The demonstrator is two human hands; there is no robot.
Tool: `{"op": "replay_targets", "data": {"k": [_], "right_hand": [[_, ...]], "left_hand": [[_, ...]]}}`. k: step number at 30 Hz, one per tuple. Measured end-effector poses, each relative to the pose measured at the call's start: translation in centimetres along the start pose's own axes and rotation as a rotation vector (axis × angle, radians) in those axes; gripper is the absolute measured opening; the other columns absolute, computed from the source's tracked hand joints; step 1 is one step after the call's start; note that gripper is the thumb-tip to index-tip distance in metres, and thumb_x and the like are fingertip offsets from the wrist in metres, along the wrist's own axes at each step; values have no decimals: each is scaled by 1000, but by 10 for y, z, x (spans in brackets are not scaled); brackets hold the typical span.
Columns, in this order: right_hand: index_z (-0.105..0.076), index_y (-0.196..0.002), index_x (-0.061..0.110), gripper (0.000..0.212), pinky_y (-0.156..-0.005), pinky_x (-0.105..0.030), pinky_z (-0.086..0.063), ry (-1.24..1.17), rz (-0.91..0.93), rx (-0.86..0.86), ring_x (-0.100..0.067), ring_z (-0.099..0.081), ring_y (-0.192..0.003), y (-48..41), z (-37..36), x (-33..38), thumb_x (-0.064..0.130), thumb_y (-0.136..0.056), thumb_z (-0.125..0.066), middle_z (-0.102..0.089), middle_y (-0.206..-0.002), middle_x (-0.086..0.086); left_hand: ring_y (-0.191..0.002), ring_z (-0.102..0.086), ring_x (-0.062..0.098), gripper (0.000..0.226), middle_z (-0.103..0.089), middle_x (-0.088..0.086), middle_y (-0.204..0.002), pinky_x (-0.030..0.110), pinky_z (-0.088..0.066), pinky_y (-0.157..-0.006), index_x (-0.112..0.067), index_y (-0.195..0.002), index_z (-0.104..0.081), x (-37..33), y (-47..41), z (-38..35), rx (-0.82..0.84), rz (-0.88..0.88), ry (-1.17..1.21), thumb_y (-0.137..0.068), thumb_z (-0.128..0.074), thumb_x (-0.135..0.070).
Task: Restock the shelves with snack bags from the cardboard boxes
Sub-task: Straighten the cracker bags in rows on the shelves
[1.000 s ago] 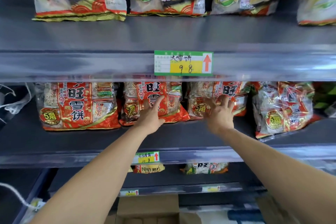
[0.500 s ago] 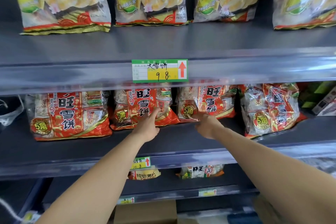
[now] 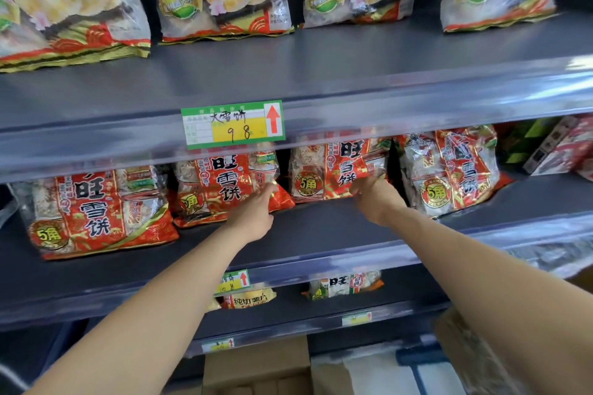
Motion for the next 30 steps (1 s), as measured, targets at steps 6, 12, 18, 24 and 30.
{"op": "replay_targets", "data": {"k": [6, 12, 18, 24, 30], "right_hand": [[-54, -123, 3, 35, -86, -38, -50, 19, -340, -120, -36, -57, -113, 18, 32, -90, 14, -91, -51, -60, -121, -18], [-62, -122, 9, 39, -92, -38, -46, -39, -260, 133, -33, -56, -114, -4, 11, -135, 26, -88, -58, -61, -120, -14], [-63, -124, 26, 39, -103, -36, -42, -212, -107, 125, -28, -53, -122, -36, 19, -142, 16, -89, -50, -60, -129, -6], [-55, -117, 9, 30, -99, -45, -44, -196, -307, -98, -33, -58, -109, -43, 47, -181, 20, -92, -43, -63, -113, -14], [-54, -128, 10, 34, -87, -34, -49, -74, -95, 0, -31, -59, -111, -57, 50, -186, 19, -98, -40, -58, -126, -11]], "left_hand": [[-62, -47, 15, 60, -49, 3, -83, 27, -36, -53, -29, -142, -26, -45, -17, -17, 245, -32, 34, -92, -58, -16], [-113, -53, 24, 78, -41, 13, -142, 32, -45, -85, -38, -149, -12, -97, -28, -38, 338, -121, 60, -91, -60, -16], [-83, -60, 22, 80, -42, 11, -145, 37, -53, -77, -43, -150, -9, -125, -46, -36, 243, -111, 14, -93, -56, -12], [-63, -56, 18, 70, -57, 15, -123, 25, -34, -46, -32, -149, -20, -159, -63, -24, 90, -48, -45, -92, -56, -13], [-51, -38, 11, 75, -40, -1, -72, 21, -32, -46, -33, -147, -16, -161, -67, -43, 230, -13, 34, -90, -61, -12]]}}
Point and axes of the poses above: each hand's wrist, its own y-axis away from the middle knuckle, its own z-axis out of the back of the hand, x = y × z, the point moved 7 cm from there along -y, towards the middle knuckle
